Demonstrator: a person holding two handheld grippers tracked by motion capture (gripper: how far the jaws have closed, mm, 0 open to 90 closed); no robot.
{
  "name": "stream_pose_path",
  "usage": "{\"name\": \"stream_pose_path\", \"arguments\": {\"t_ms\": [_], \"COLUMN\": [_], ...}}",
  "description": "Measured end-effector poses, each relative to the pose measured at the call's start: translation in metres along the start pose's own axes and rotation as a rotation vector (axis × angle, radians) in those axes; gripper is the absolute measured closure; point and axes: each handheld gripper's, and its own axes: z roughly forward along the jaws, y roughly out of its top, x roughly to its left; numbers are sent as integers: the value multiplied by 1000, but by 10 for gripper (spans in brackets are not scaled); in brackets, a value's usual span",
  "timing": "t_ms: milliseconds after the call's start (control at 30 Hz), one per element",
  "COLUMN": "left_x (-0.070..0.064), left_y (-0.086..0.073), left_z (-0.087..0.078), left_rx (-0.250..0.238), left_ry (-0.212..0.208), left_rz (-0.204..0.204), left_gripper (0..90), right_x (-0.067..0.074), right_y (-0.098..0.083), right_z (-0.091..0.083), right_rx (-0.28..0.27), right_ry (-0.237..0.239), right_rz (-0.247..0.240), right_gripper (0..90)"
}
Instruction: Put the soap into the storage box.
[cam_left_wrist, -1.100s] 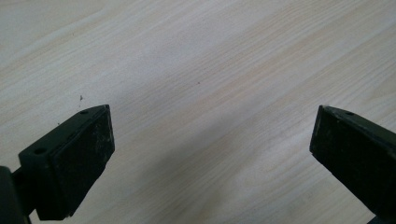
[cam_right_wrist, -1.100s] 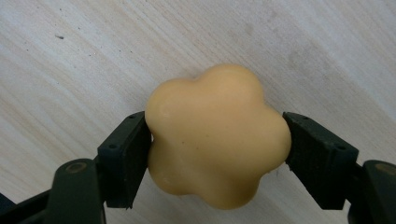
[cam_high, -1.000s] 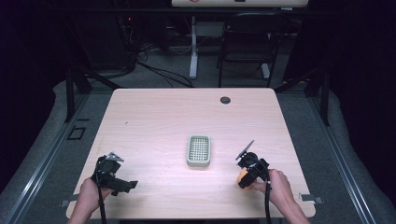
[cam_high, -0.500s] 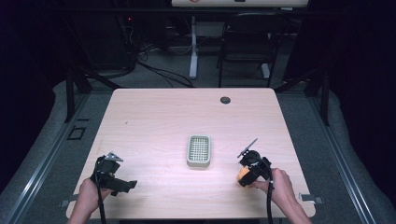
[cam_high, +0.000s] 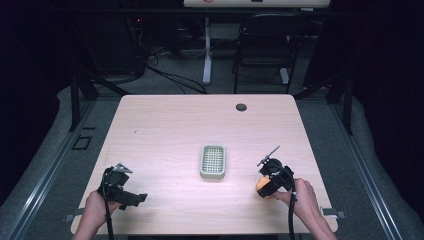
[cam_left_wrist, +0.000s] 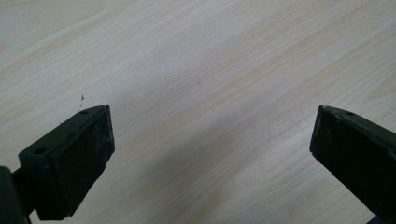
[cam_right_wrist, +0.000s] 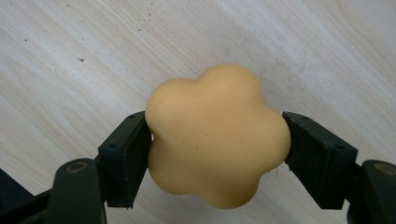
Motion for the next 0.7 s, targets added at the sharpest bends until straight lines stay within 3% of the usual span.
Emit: {"name": "stream_pose_path", "arguments": {"t_ms": [700], "left_x": [-1], "left_y": [0], "left_z": [1], "left_rx": [1], "left_ry": [3], "left_rz": [0], "left_gripper": [1], "right_x": [1], "right_y": [10], "right_z": [-16], "right_rx": [-50], "right_ry": [-12], "right_rz": [-17], "right_gripper": [264]}}
